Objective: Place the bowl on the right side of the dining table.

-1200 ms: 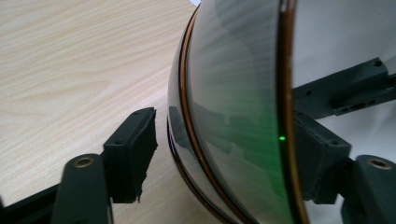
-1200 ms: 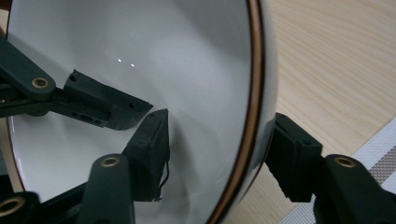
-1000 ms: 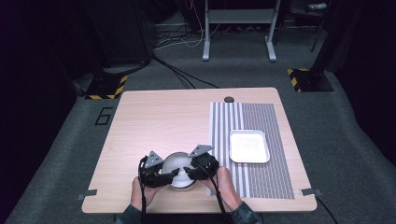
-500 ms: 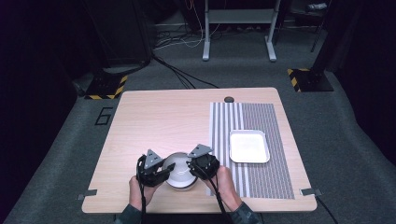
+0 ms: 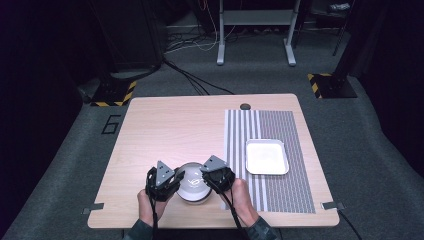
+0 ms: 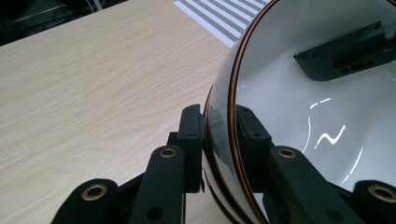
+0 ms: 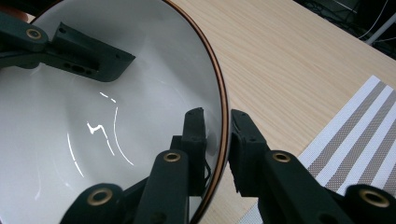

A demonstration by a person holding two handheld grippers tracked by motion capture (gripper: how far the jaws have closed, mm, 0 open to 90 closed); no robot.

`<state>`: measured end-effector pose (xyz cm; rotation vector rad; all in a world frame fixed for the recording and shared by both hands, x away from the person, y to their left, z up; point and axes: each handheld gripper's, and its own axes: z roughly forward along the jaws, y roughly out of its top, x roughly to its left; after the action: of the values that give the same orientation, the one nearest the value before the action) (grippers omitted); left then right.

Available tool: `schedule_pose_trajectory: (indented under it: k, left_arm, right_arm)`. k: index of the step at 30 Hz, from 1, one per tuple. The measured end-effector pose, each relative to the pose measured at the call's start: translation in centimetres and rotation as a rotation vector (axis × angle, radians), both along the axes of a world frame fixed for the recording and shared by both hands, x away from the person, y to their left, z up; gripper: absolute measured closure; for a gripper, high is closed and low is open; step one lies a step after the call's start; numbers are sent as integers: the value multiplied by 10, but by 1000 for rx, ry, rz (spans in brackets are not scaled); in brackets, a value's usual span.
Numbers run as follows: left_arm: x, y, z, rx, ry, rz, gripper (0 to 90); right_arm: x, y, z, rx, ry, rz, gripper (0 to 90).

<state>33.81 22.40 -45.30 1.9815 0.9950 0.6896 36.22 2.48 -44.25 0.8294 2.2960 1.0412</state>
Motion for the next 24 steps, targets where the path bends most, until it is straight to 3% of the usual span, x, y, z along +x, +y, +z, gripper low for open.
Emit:
schedule_pose_trajectory:
  k: [7, 13, 24]
  left_arm:
    - [-1, -2, 1, 9, -19, 4, 767]
    - [-3, -3, 5, 14, -51, 2, 795]
    - [-9, -3, 18, -19, -89, -26, 811]
  right_arm:
    - [-3, 2, 1, -7, -47, 0, 806]
    - [-4, 0, 5, 27, -72, 13, 816]
    - [-11, -3, 16, 49, -138, 8, 822]
